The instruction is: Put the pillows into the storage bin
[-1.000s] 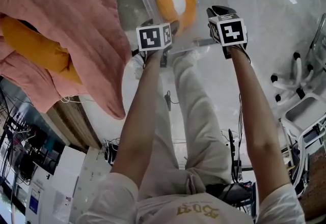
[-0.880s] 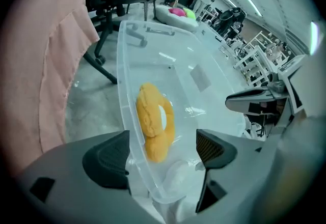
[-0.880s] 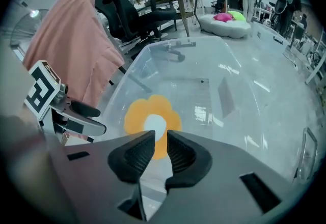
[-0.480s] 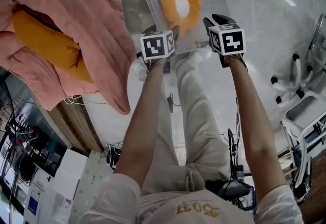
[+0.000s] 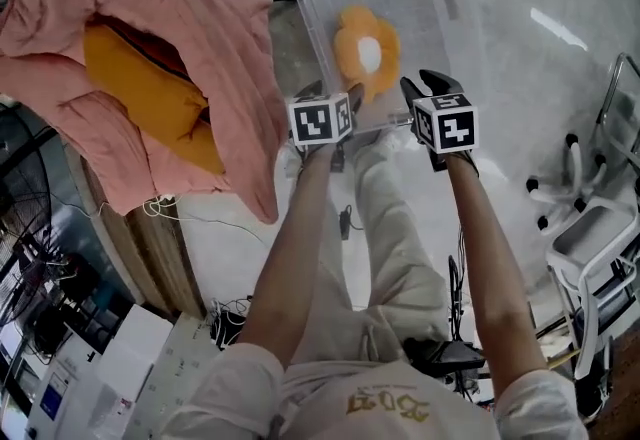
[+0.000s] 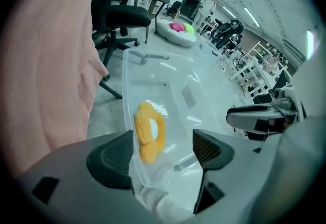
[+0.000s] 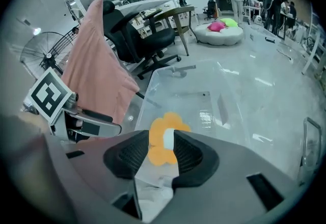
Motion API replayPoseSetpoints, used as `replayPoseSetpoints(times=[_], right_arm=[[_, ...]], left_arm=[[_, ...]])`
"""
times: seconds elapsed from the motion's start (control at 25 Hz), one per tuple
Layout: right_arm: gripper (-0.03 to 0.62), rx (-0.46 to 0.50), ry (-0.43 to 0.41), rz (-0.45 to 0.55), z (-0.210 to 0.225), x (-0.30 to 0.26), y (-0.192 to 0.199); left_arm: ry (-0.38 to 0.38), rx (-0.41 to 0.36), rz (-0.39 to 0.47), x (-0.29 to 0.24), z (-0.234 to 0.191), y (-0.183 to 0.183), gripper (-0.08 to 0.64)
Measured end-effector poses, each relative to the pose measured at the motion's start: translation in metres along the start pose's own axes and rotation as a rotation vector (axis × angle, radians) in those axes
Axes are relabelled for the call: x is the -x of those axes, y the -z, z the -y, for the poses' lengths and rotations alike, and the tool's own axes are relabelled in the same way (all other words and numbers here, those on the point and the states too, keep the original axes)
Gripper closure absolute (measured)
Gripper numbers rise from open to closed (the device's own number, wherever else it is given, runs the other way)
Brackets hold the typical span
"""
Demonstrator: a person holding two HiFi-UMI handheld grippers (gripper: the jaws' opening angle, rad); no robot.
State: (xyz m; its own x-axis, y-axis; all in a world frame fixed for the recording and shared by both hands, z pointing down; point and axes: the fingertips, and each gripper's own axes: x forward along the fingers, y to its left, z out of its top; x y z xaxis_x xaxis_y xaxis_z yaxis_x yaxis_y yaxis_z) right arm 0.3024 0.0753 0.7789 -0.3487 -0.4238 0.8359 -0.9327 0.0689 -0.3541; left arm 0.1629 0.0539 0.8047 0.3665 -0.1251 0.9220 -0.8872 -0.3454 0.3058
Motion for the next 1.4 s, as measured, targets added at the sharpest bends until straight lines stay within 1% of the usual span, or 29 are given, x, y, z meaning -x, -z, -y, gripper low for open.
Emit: replayPoseSetpoints(times=[0.12,0.2,0.28,0.36,0.44,0.56,0.64,0.76,1.04,1.12,1.24,1.4], right_arm=[[0.423,-0.023,-0.024,0.001,-0.015,0.022,-0.009],[0.423,-0.013,-0.049,0.009,-0.029,0.034,-0.024],[0.425,0.023,-0.072,0.005,-0.045,0.046,-0.038],[0.424,0.07,-0.095,-0.002,-0.066,0.06,-0.048],[0.422,0.113,-0.122,0.009,-0.085,0.072,-0.064],[0.42,0.134,-0.144,0.029,-0.103,0.087,-0.082],[0.42,0.156,-0.146,0.037,-0.114,0.099,-0.089],[0.42,0.216,-0.149,0.039,-0.131,0.107,-0.1],[0.407,0.286,-0.187,0.023,-0.186,0.118,-0.114],[0.401,0.309,-0.195,0.025,-0.204,0.117,-0.12],[0.4,0.325,-0.196,0.039,-0.232,0.112,-0.129],[0.399,0.294,-0.201,0.054,-0.272,0.1,-0.134]], left_arm=[[-0.005,0.026,0.009,0.031,0.007,-0.007,0.184],[-0.009,0.038,0.032,0.055,0.008,-0.02,0.184],[-0.026,0.058,0.057,0.081,0.007,-0.035,0.184],[-0.038,0.085,0.073,0.107,0.004,-0.04,0.186],[-0.049,0.096,0.091,0.13,0.001,-0.046,0.186],[-0.075,0.101,0.111,0.159,-0.004,-0.052,0.185],[-0.093,0.131,0.132,0.177,-0.01,-0.052,0.186],[-0.107,0.192,0.179,0.202,-0.025,-0.057,0.185],[-0.13,0.277,0.278,0.262,-0.058,-0.05,0.184],[-0.127,0.3,0.284,0.271,-0.074,-0.045,0.186],[-0.12,0.304,0.276,0.288,-0.102,-0.041,0.187],[-0.133,0.309,0.3,0.313,-0.151,-0.038,0.187]])
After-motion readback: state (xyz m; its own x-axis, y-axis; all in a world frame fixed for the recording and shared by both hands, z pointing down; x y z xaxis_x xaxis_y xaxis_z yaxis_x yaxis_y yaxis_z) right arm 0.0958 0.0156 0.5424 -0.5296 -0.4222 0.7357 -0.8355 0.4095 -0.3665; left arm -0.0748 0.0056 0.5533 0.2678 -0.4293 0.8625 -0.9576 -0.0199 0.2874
